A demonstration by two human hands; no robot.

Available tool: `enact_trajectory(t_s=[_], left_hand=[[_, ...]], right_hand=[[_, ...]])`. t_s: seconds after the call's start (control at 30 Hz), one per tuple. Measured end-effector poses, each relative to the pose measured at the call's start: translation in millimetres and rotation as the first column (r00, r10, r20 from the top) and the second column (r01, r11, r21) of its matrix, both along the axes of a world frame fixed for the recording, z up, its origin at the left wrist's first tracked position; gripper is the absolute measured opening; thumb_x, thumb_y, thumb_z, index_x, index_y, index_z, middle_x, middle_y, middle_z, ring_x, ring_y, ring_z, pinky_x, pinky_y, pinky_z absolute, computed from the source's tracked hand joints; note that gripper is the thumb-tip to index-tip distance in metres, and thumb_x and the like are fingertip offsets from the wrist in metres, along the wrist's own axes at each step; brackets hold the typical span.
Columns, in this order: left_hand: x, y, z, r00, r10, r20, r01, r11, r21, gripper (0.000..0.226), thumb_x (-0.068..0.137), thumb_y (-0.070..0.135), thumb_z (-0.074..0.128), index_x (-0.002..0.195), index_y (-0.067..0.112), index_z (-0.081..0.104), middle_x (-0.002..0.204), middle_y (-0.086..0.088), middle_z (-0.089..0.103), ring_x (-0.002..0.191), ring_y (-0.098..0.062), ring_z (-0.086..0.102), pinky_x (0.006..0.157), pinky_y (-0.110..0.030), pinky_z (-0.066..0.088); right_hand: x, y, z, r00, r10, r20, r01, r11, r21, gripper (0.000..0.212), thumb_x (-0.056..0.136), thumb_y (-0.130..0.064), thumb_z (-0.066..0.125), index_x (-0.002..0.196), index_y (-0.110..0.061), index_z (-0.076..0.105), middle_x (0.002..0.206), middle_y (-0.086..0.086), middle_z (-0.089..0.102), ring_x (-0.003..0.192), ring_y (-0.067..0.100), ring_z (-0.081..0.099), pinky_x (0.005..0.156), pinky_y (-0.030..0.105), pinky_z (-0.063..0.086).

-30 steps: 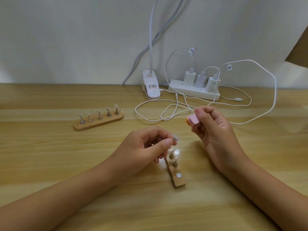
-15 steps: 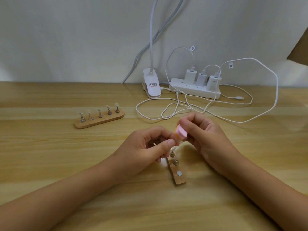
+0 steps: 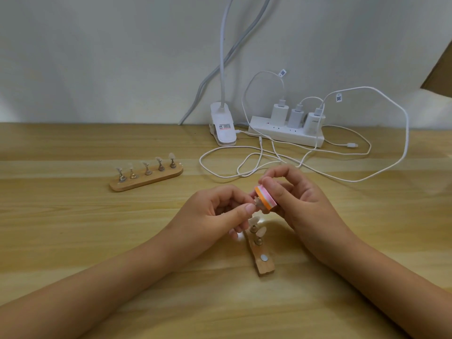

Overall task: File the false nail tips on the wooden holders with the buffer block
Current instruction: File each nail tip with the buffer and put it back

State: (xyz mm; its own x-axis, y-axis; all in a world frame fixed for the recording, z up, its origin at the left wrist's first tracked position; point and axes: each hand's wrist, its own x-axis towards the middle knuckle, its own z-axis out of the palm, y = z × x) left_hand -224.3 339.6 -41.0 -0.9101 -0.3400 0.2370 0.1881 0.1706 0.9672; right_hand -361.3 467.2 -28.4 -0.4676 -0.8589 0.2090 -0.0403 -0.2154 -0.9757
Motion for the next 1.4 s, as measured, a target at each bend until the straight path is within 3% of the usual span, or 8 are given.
enact_trajectory(t_s=[0.2,0.43,0.6,0.7,0.87,1.07,1.23,1.4], left_hand=[[-2,-1,2,0.999,0.049,0.024,-0.05,0.997,0.055,0.005,0.09,0.007,0.061,0.089,0.007,0.066,0.06,0.005,0.064,0.055,-0.004,0.058,0.054,-0.015,0.047],[-3,-2,4,0.997,0.074,0.036,-0.076,0.995,0.059,0.01,0.091,0.005,0.06,0.096,-0.001,0.066,0.061,0.003,0.063,0.056,-0.006,0.057,0.054,-0.016,0.047],[-2,0,5,0.998,0.067,0.019,-0.069,0.995,0.071,0.011,0.086,0.015,0.062,0.093,0.009,0.069,0.062,0.003,0.063,0.057,-0.006,0.058,0.056,-0.017,0.049],[0,0,5,0.998,0.059,-0.001,-0.059,0.997,0.04,0.019,0.08,0.025,0.064,0.093,0.012,0.07,0.064,0.004,0.064,0.06,-0.007,0.059,0.057,-0.017,0.049],[0,2,5,0.999,0.05,-0.019,-0.049,0.998,0.04,0.018,0.08,0.026,0.061,0.091,0.012,0.066,0.062,0.006,0.062,0.058,-0.003,0.058,0.055,-0.016,0.047],[0,2,5,0.999,0.05,-0.023,-0.049,0.998,0.029,0.014,0.08,0.025,0.063,0.088,0.014,0.067,0.063,0.005,0.063,0.059,-0.005,0.058,0.055,-0.016,0.047],[0,1,4,0.998,0.041,-0.04,-0.04,0.999,0.022,0.011,0.082,0.024,0.064,0.089,0.017,0.068,0.067,0.005,0.064,0.061,-0.005,0.06,0.056,-0.016,0.048],[-1,1,2,0.998,0.034,-0.046,-0.034,0.999,0.003,0.007,0.085,0.019,0.064,0.087,0.022,0.07,0.067,0.004,0.065,0.063,-0.006,0.061,0.058,-0.019,0.05]], right_hand=[[3,-3,-2,0.999,-0.04,0.035,0.039,0.999,0.015,0.038,0.087,-0.049,0.062,0.094,-0.015,0.077,0.091,0.005,0.075,0.081,0.013,0.068,0.076,0.021,0.054],[2,0,0,0.999,-0.009,-0.037,0.012,0.998,0.066,0.028,0.077,-0.033,0.078,0.103,-0.02,0.077,0.106,0.005,0.076,0.101,0.014,0.071,0.084,0.019,0.053],[7,9,1,0.936,-0.057,-0.348,0.05,0.998,-0.03,0.03,0.086,-0.015,0.066,0.114,-0.024,0.07,0.116,0.0,0.069,0.116,0.021,0.062,0.098,0.038,0.05],[7,7,-1,0.916,-0.102,-0.389,0.09,0.995,-0.048,0.029,0.087,-0.017,0.064,0.113,-0.027,0.069,0.116,-0.004,0.069,0.117,0.021,0.061,0.102,0.052,0.046],[16,7,-4,0.814,-0.156,-0.56,0.058,0.981,-0.187,0.024,0.088,-0.018,0.066,0.111,-0.026,0.07,0.117,-0.001,0.065,0.119,0.026,0.058,0.099,0.05,0.046],[11,6,-4,0.83,-0.215,-0.514,0.123,0.971,-0.207,0.025,0.087,-0.014,0.066,0.111,-0.02,0.068,0.117,0.001,0.067,0.118,0.025,0.059,0.093,0.052,0.049],[14,4,-7,0.842,-0.202,-0.501,0.114,0.973,-0.201,0.057,0.083,-0.005,0.068,0.133,-0.023,0.047,0.111,-0.002,0.066,0.115,0.022,0.062,0.095,0.048,0.049],[15,6,-6,0.877,-0.194,-0.439,0.114,0.973,-0.203,0.041,0.083,-0.022,0.067,0.121,-0.025,0.052,0.112,-0.003,0.067,0.114,0.024,0.062,0.097,0.047,0.048]])
